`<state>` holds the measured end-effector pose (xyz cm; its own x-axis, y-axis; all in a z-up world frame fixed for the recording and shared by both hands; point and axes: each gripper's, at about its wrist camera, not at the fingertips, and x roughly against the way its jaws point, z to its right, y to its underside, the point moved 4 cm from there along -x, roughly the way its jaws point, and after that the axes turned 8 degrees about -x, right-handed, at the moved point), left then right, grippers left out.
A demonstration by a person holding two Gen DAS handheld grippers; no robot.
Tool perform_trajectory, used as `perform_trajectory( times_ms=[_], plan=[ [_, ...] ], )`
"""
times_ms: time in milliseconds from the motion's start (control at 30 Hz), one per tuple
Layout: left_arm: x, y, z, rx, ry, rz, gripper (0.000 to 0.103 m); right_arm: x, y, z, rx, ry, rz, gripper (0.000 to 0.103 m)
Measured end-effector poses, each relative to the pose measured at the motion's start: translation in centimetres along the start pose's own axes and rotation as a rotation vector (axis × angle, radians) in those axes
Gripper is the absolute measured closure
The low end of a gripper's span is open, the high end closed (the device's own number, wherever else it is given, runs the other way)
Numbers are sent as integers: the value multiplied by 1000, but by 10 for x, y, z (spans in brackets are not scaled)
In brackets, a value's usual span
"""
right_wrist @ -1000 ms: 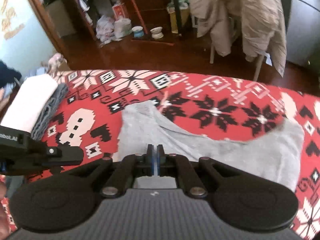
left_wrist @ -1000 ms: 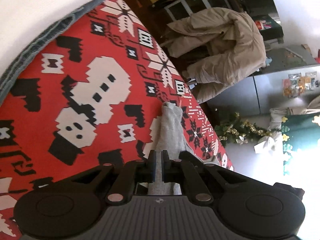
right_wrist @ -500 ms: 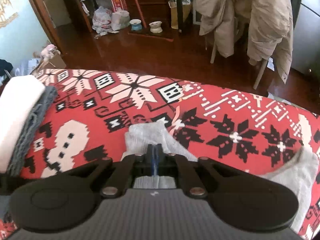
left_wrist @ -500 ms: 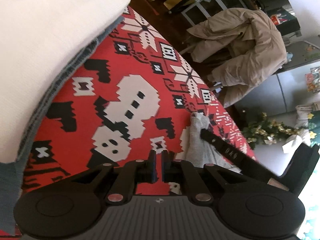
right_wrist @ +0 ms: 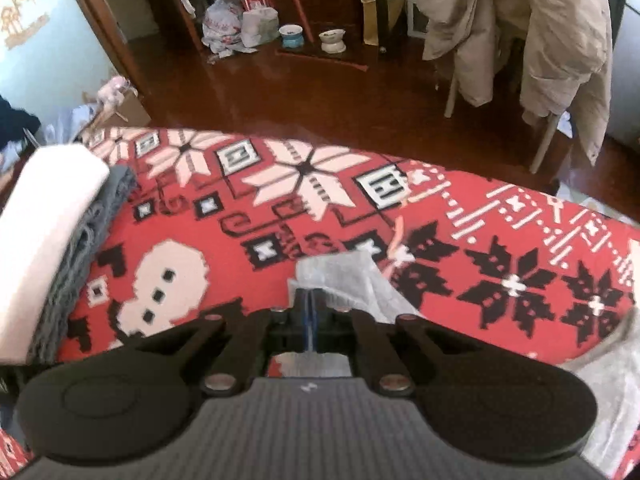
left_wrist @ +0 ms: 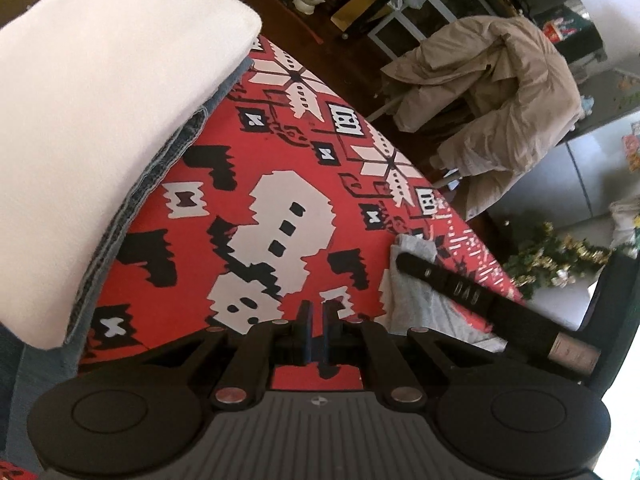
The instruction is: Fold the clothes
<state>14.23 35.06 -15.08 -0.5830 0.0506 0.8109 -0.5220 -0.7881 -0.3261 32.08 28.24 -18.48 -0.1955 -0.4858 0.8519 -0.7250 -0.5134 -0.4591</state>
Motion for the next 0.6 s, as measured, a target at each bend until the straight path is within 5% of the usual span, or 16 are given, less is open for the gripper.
perform_trajectory(
  times_ms=[233,600],
  plan=[
    [-7,3,5,-45,10,-42,99,7,-12,-1,-33,0,6,100],
    [-22,11,12,-68,31,-130,99,35,28,7,-44,1,-44,100]
  ],
)
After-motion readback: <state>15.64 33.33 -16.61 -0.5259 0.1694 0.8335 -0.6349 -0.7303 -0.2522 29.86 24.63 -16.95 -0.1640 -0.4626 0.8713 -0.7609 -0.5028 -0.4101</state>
